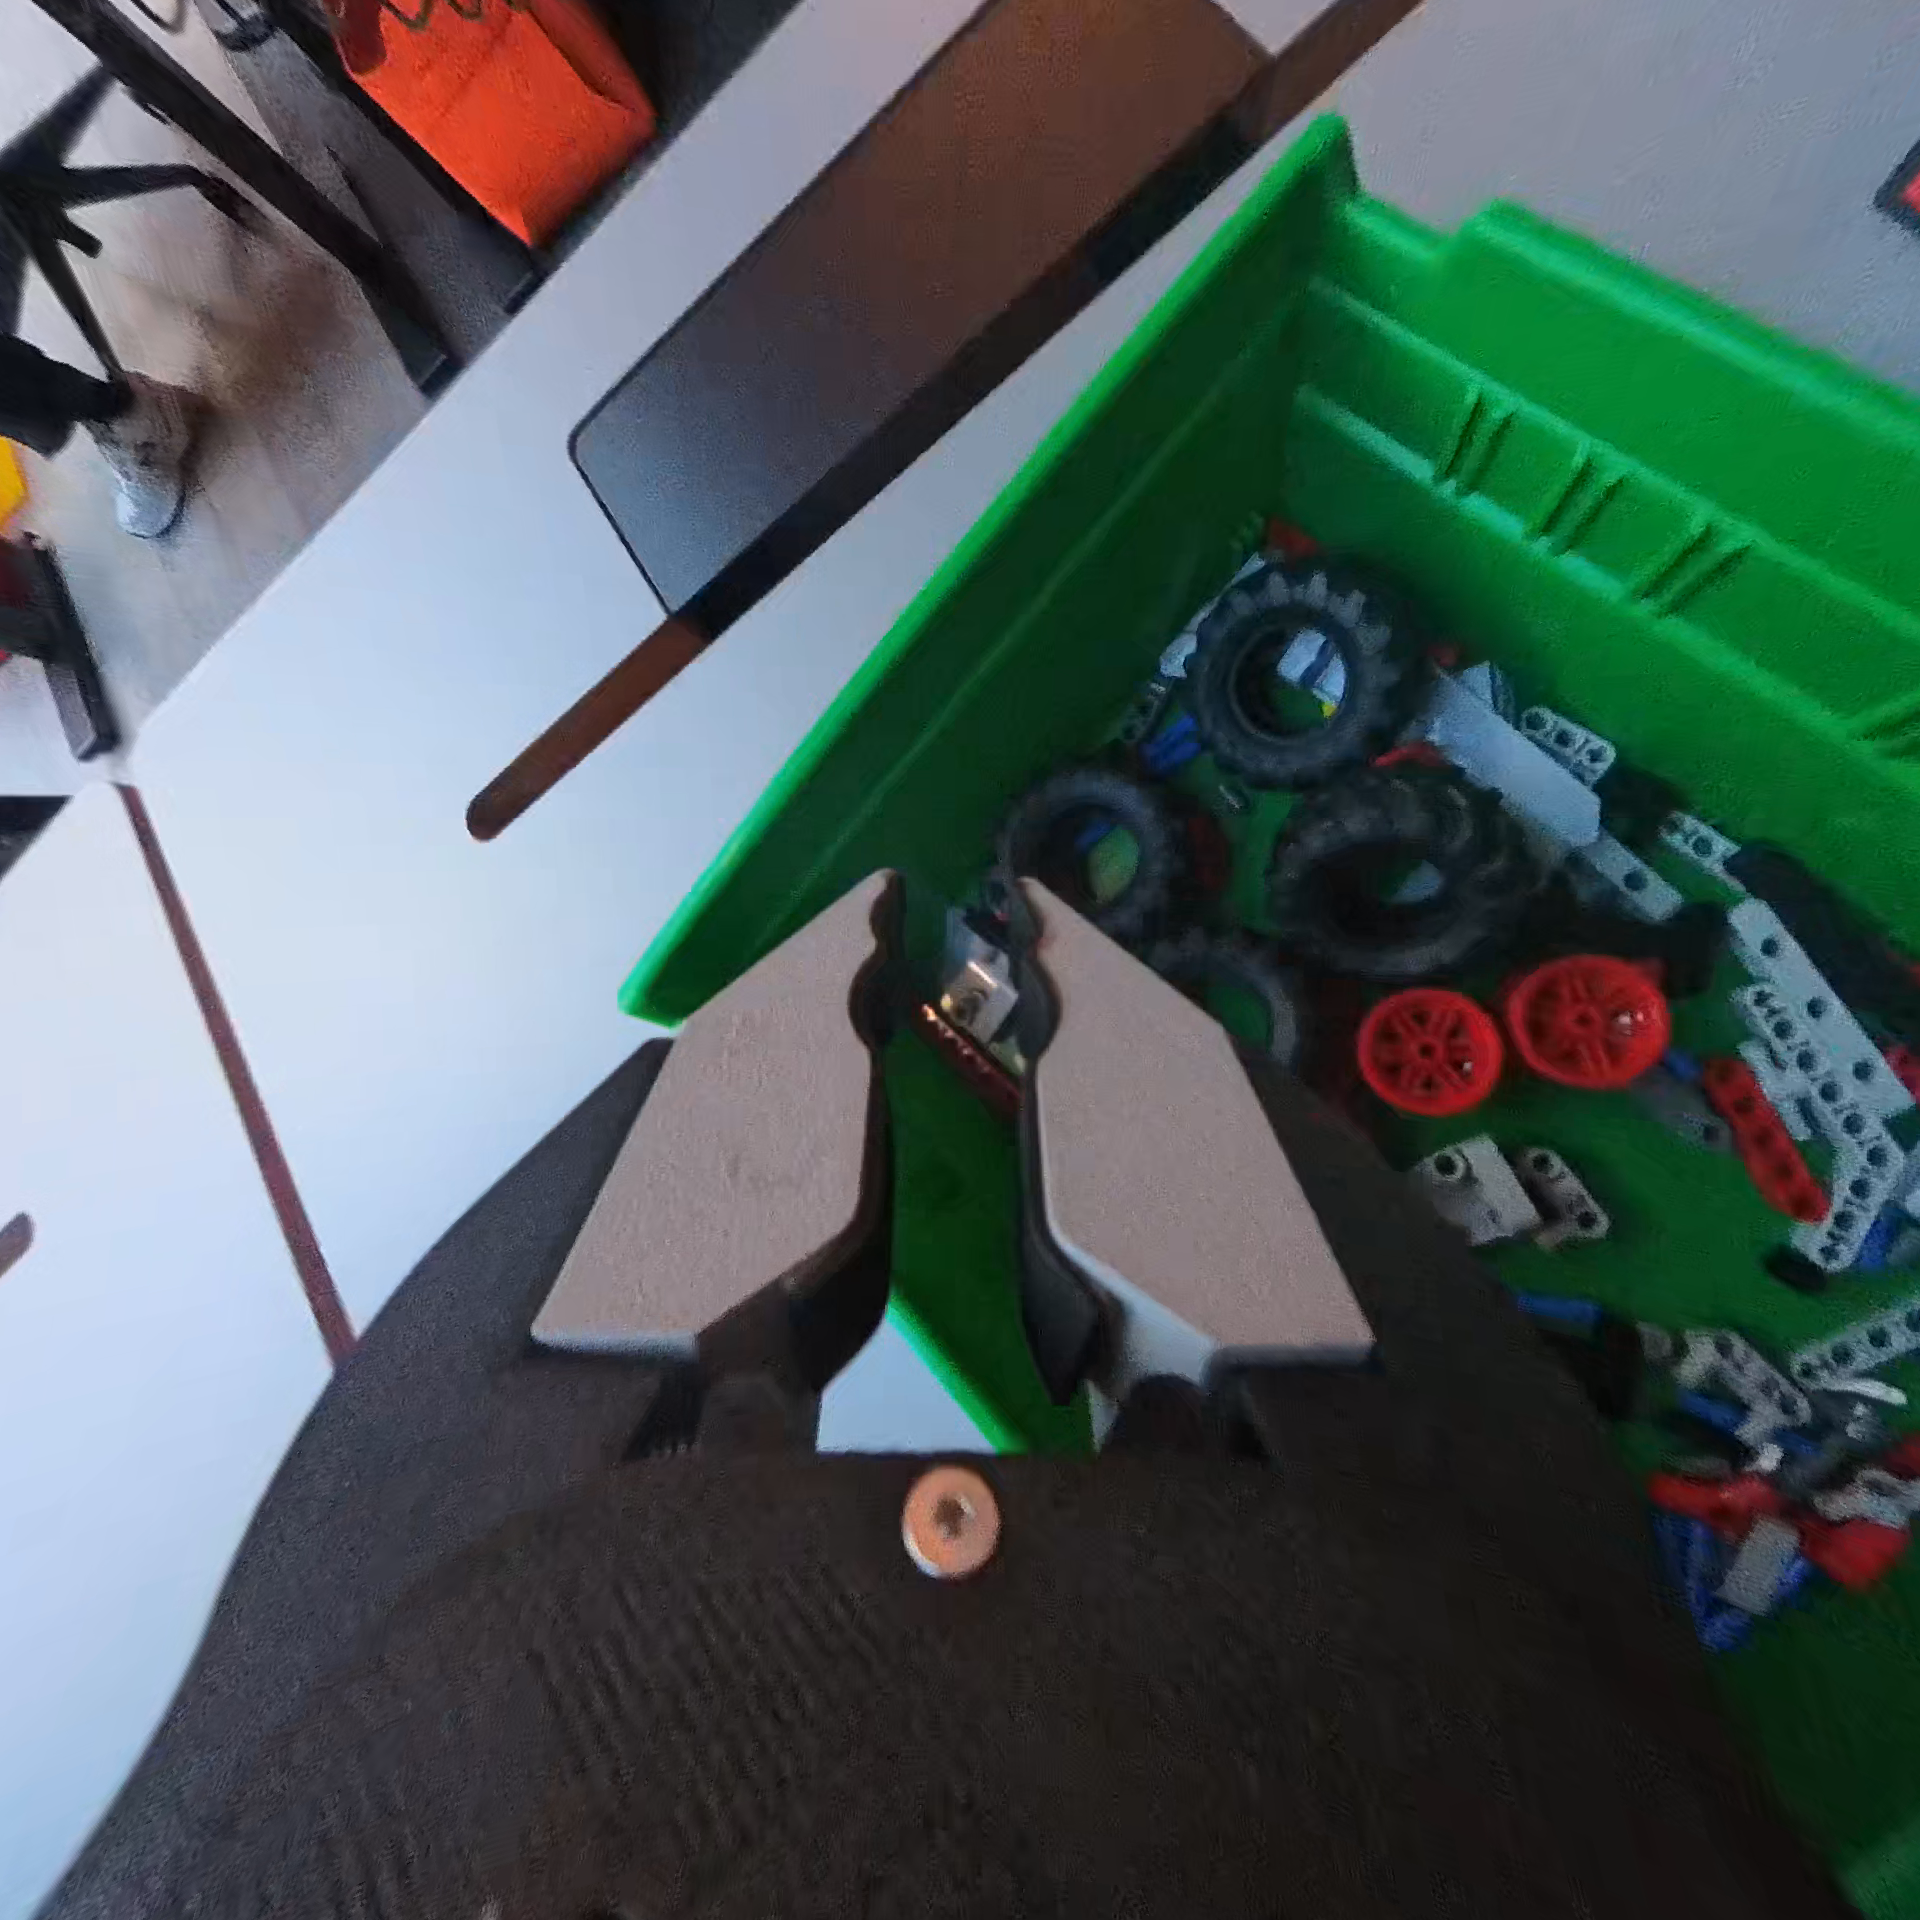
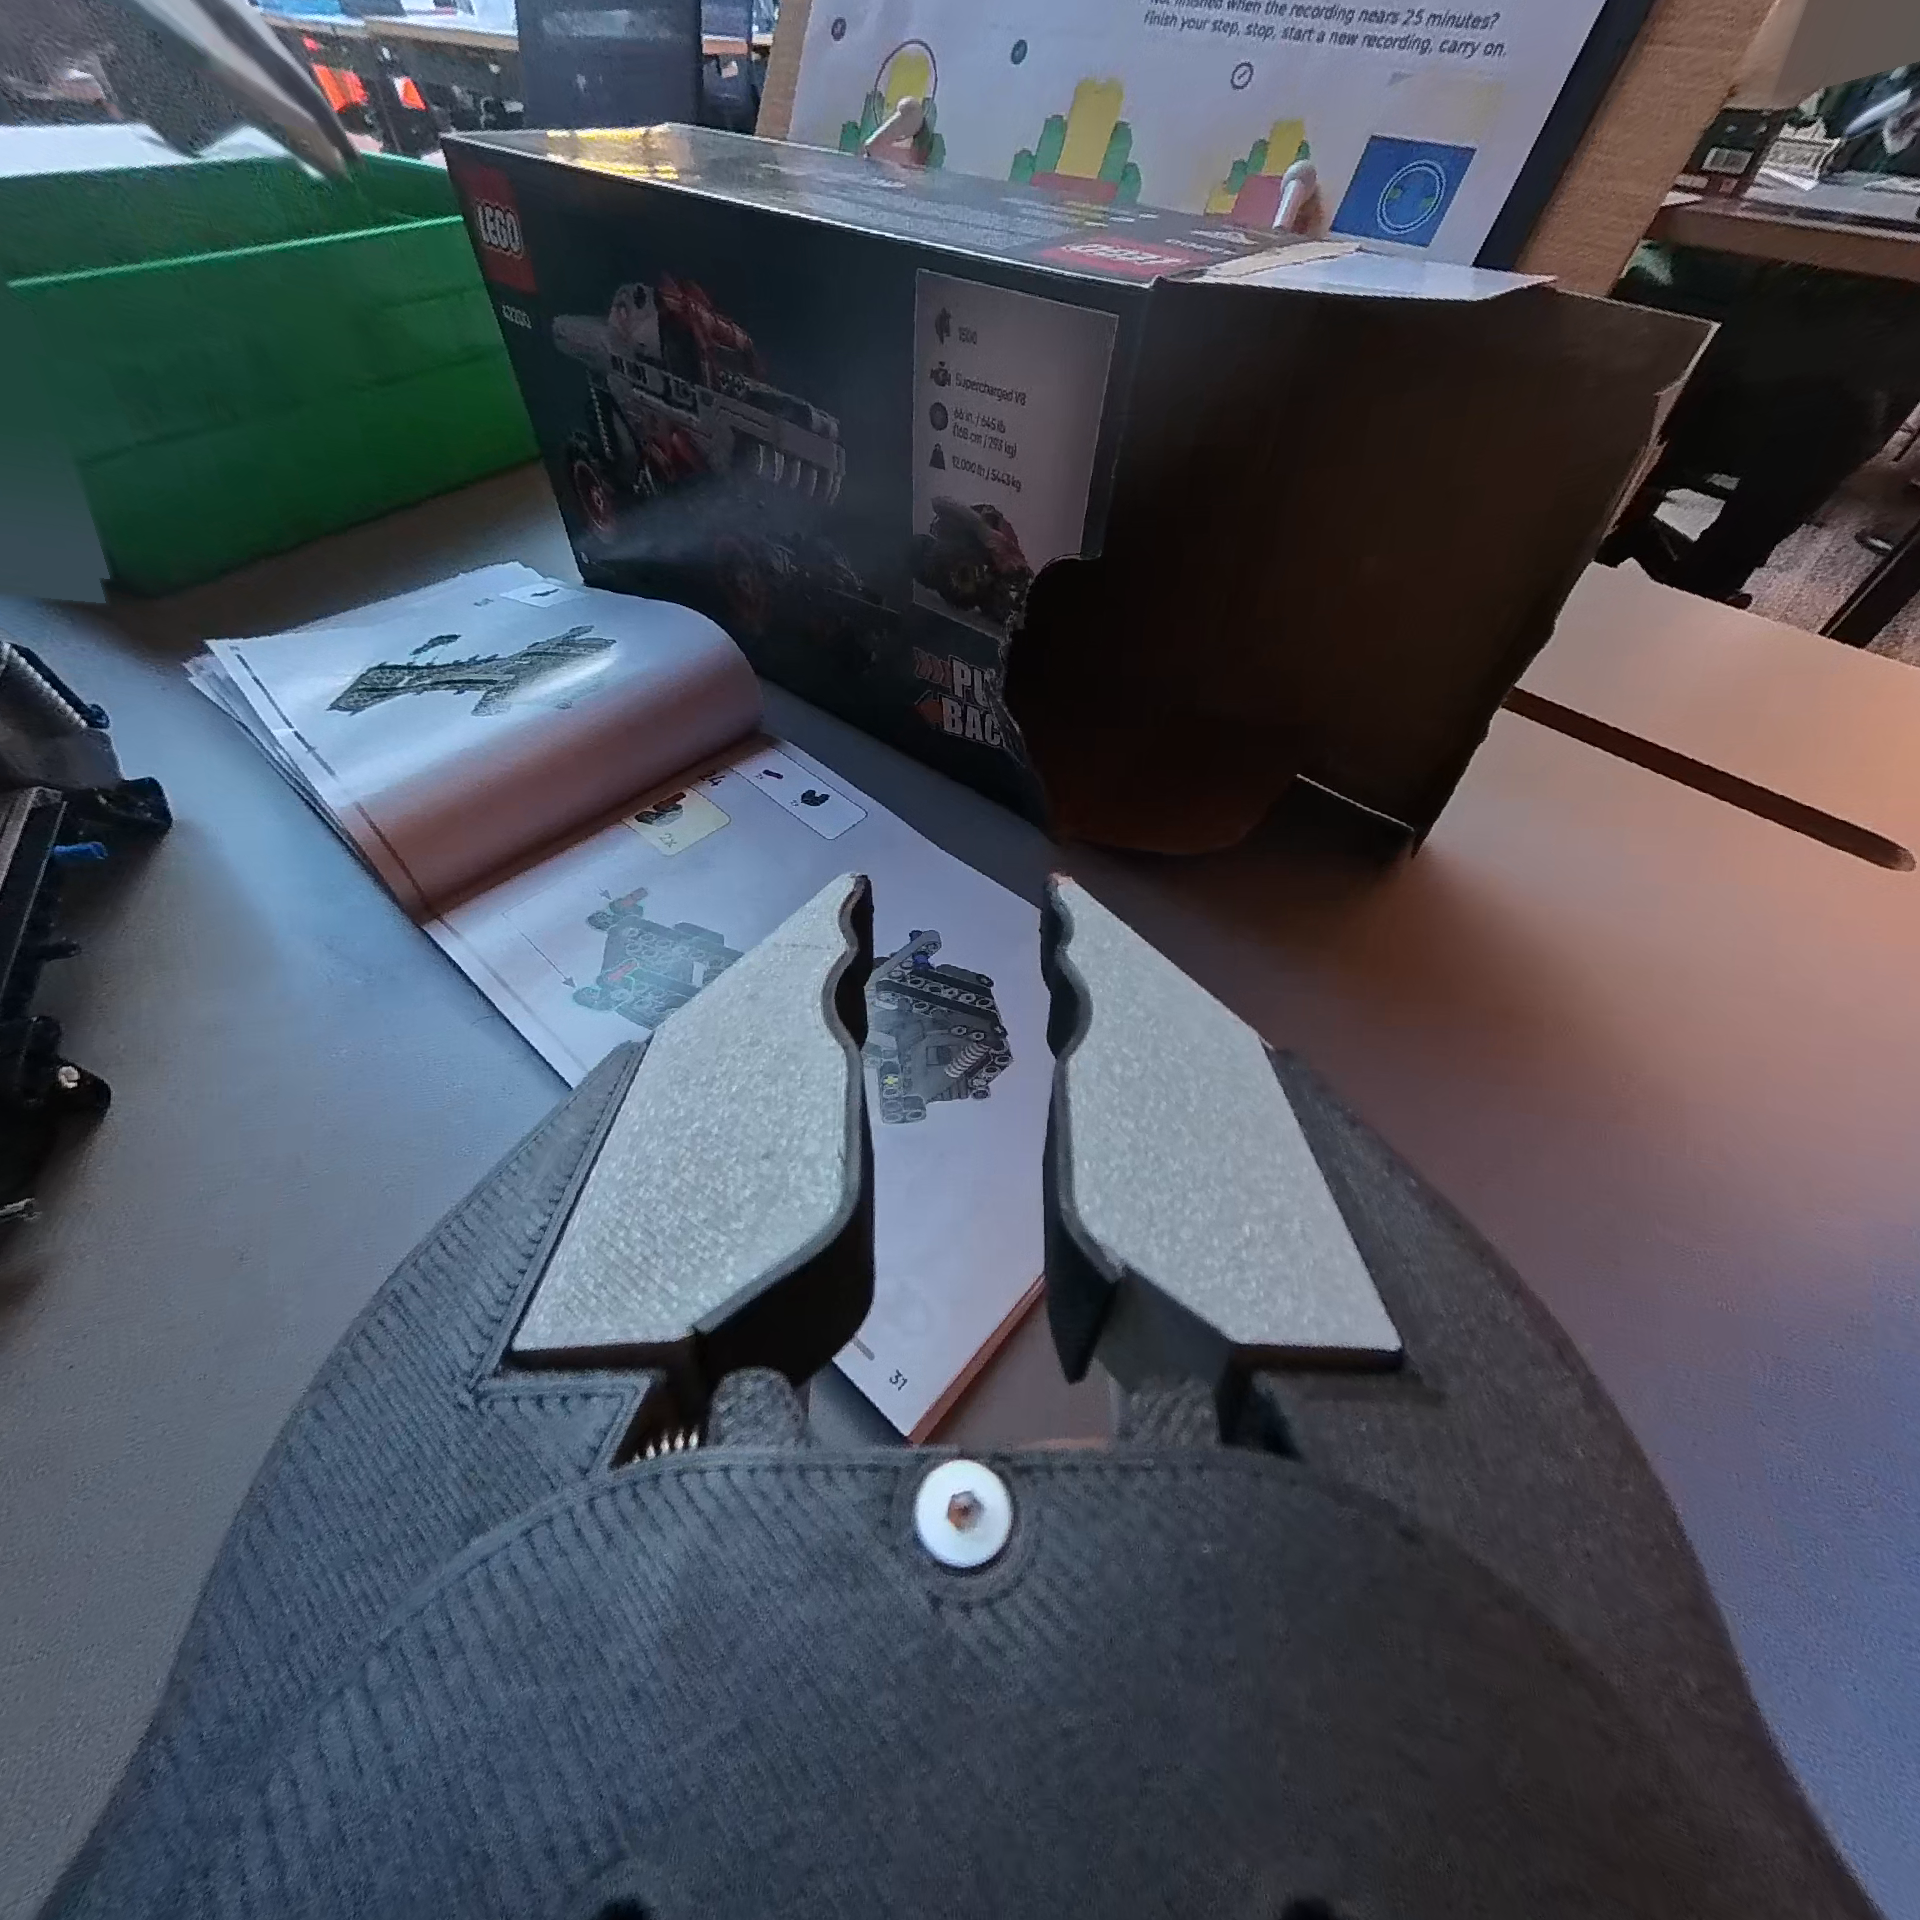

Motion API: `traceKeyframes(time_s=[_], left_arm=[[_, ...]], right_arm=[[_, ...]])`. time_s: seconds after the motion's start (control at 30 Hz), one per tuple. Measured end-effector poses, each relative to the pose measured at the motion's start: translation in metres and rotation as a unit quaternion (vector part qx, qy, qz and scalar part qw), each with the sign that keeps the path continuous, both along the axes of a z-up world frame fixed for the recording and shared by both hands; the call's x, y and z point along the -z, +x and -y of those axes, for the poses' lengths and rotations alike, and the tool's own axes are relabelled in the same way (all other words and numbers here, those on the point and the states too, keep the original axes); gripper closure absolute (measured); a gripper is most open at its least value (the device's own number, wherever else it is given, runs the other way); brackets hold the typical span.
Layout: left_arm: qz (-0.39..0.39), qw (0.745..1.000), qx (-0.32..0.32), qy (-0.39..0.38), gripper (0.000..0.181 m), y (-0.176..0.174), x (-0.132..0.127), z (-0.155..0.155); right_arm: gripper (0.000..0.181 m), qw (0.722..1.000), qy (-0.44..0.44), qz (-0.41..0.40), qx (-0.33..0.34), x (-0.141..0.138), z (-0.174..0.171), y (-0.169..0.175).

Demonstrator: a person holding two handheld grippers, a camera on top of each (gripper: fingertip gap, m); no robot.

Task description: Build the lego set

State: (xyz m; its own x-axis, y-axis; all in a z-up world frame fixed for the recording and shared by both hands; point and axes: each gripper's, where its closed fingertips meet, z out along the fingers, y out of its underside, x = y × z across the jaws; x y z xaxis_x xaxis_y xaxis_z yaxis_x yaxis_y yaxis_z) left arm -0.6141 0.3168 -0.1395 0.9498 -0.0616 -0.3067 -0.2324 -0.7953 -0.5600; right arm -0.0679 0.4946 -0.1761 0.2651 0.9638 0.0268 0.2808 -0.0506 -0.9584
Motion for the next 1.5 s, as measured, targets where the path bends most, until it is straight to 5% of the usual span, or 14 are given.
traceKeyframes(time_s=[0.13, 0.67, 0.97, 1.07, 1.23, 1.33, 1.5], left_arm=[[0.049, 0.999, 0.022, 0.01, 0.162, 0.013, 0.009, -0.012], [0.039, 0.996, 0.064, -0.056, 0.164, 0.032, 0.035, -0.012], [0.112, 0.973, 0.185, -0.084, 0.164, 0.099, 0.054, -0.01], [0.122, 0.975, 0.153, -0.105, 0.165, 0.087, 0.054, -0.004], [-0.032, 0.967, 0.073, -0.241, 0.181, 0.015, 0.075, 0.043], [0.022, 0.984, 0.056, -0.168, 0.181, 0.026, 0.058, 0.017], [0.126, 0.979, 0.162, 0.001, 0.176, 0.089, 0.013, -0.033]], right_arm=[[0.152, 1.0, 0.0, 0.0, 0.0, 0.0, 0.0, 0.0], [0.151, 1.0, -0.002, -0.002, 0.005, -0.001, -0.002, 0.001], [0.151, 1.0, 0.002, -0.002, 0.004, -0.001, -0.001, 0.001], [0.151, 1.0, 0.001, -0.001, 0.001, -0.001, 0.0, 0.0], [0.152, 1.0, 0.001, -0.001, -0.002, -0.001, 0.001, 0.0], [0.152, 1.0, 0.0, 0.002, -0.006, 0.0, 0.001, -0.001], [0.152, 1.0, 0.001, 0.0, -0.006, 0.0, 0.002, 0.0]])
